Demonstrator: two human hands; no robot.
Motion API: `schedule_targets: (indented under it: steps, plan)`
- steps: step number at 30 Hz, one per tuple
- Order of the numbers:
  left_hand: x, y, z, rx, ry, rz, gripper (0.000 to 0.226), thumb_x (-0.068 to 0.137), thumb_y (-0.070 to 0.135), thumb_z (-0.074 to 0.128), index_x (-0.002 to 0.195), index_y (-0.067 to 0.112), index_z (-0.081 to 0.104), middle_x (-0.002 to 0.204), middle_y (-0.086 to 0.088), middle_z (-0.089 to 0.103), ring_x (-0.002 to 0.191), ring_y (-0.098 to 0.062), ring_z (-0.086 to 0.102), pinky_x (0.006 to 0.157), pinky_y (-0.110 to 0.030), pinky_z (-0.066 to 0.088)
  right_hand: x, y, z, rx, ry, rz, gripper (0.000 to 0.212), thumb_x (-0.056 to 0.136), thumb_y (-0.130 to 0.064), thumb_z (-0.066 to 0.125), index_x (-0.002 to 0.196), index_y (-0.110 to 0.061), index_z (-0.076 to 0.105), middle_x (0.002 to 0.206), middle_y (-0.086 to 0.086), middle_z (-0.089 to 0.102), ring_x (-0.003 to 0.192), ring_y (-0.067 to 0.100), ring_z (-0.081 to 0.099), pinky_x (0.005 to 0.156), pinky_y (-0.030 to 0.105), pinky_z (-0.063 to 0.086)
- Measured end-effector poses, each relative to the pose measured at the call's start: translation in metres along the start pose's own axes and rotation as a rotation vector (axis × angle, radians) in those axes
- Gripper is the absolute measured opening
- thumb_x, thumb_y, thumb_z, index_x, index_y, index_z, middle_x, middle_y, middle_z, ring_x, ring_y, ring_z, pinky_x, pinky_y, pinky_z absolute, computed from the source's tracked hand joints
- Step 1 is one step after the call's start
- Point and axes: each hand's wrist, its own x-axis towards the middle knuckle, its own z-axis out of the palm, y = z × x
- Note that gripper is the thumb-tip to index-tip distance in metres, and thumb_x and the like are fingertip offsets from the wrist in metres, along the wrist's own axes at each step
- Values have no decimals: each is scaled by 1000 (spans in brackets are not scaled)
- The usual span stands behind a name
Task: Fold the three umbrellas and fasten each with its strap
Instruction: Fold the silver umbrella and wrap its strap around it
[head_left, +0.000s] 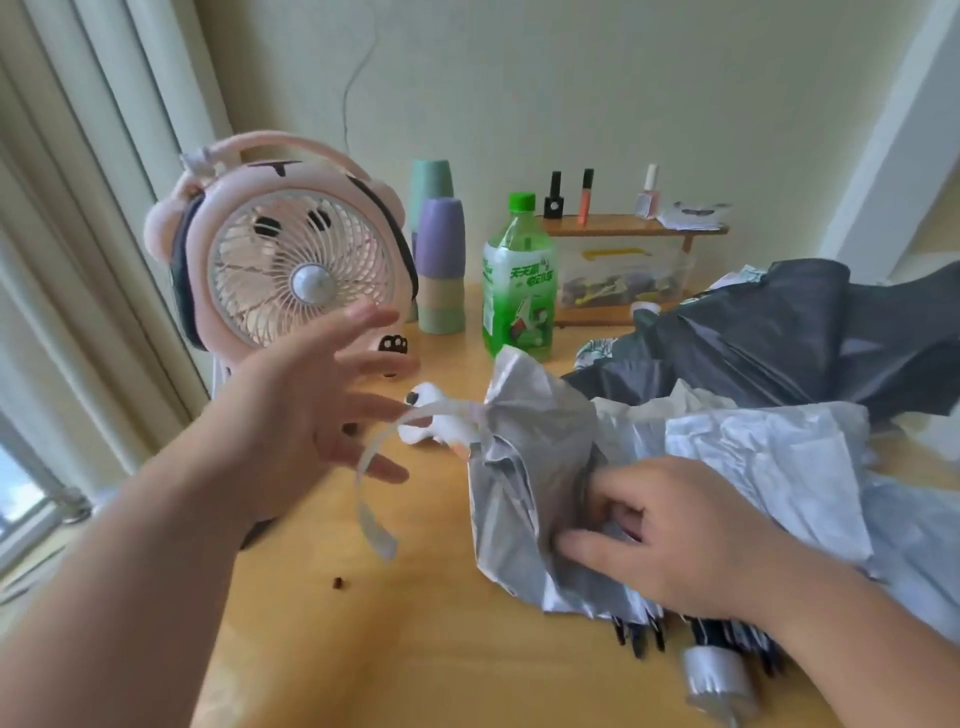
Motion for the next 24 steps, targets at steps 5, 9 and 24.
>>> schedule_targets:
  steps: [5, 9, 24]
  plan:
    - [0, 21, 26, 626, -215, 70, 73, 56, 69, 80, 124, 55, 61, 116, 16, 71, 88, -15, 75, 67, -35, 59, 2, -8, 6, -96, -3, 1, 48, 62, -88, 53, 71, -42, 46, 79, -27, 57, 69, 6, 53, 52, 23, 29]
    - [2, 3, 32, 835, -247, 60, 18, 86, 31, 79, 93, 16, 71, 80, -6, 76, 69, -23, 74, 70, -43, 63, 2, -2, 6, -107, 24, -9, 48, 64, -84, 59, 79, -39, 48, 72, -10, 51, 79, 7, 52, 60, 26, 43]
    - [13, -53, -6, 80, -278, 155, 36, 87, 35, 68, 60, 16, 52, 53, -10, 42, 45, -17, 34, 46, -36, 18, 6, 3, -2, -15, -220, 157, 68, 48, -92, 66, 106, -58, 54, 99, -20, 56, 80, 8, 56, 65, 29, 49]
